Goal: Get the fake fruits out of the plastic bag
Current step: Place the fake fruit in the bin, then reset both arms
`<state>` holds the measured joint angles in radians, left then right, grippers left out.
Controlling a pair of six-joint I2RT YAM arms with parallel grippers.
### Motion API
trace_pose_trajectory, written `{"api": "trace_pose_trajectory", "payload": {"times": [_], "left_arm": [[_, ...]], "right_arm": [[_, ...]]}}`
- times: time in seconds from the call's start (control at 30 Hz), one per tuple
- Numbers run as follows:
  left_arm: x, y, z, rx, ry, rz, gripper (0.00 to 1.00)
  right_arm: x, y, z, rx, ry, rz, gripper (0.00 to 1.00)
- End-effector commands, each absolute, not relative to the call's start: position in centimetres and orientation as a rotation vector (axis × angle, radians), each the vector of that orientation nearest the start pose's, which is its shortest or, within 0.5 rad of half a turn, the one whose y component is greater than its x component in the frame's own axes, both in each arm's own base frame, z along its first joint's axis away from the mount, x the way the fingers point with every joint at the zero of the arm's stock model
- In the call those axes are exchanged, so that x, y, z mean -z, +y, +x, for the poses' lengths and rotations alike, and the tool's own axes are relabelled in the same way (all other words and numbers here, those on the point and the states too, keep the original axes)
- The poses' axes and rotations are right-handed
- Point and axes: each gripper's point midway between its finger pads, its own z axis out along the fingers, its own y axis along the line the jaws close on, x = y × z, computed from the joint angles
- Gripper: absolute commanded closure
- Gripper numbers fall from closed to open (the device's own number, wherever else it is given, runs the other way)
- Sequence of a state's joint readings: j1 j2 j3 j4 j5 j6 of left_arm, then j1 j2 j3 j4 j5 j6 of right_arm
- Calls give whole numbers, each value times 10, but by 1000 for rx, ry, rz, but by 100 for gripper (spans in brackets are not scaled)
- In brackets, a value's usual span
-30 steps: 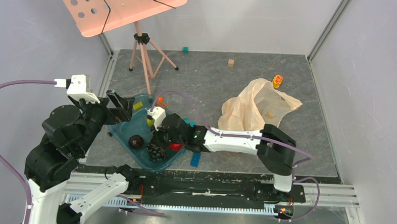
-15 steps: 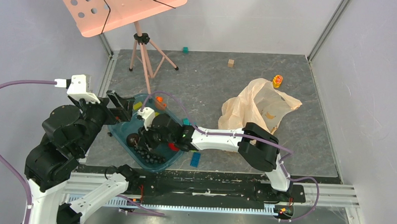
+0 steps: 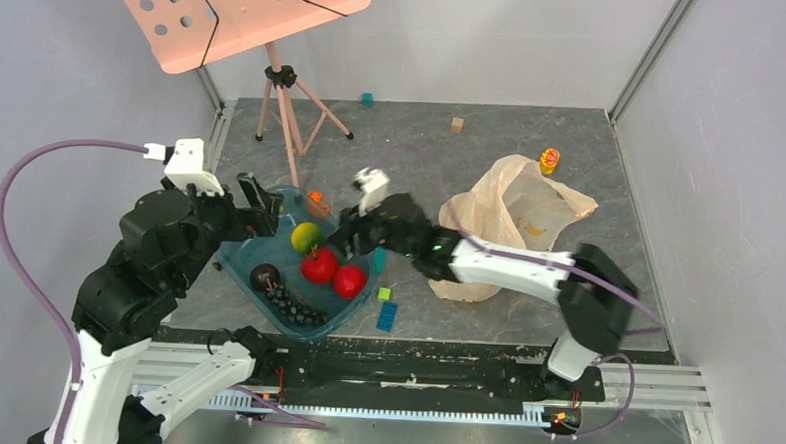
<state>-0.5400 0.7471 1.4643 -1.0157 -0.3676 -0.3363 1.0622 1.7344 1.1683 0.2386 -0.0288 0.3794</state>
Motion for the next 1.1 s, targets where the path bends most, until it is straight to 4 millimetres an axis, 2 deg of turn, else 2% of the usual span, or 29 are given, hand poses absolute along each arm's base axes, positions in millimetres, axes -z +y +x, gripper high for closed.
{"api": "trace_pose_trajectory", "payload": {"times": [0.0, 0.17, 0.33, 0.4, 0.57, 0.67, 0.87, 1.07], "left_arm": [[-382, -66, 198, 292, 1861, -39, 0], [-360, -87, 208, 355, 1915, -9, 0], [-335, -108, 215, 424, 1970, 30, 0], [-323, -119, 217, 458, 2007, 73, 0], [-282, -137, 217, 500, 2114, 137, 0], [-260, -134, 216, 493, 2116, 114, 0], [-237, -125, 208, 491, 2096, 72, 0], [-216, -112, 202, 437, 2099, 60, 0]], "right_arm": [[-251, 402, 264, -933, 1739, -479, 35], [-256, 315, 268, -710, 1734, -339, 19], [-262, 243, 263, -528, 1751, -204, 14], [-258, 218, 258, -454, 1773, -173, 14], [-256, 174, 240, -398, 1759, -107, 13], [-247, 152, 229, -394, 1738, -47, 13], [-234, 113, 213, -408, 1668, 73, 13], [-234, 93, 206, -398, 1625, 128, 13]]}}
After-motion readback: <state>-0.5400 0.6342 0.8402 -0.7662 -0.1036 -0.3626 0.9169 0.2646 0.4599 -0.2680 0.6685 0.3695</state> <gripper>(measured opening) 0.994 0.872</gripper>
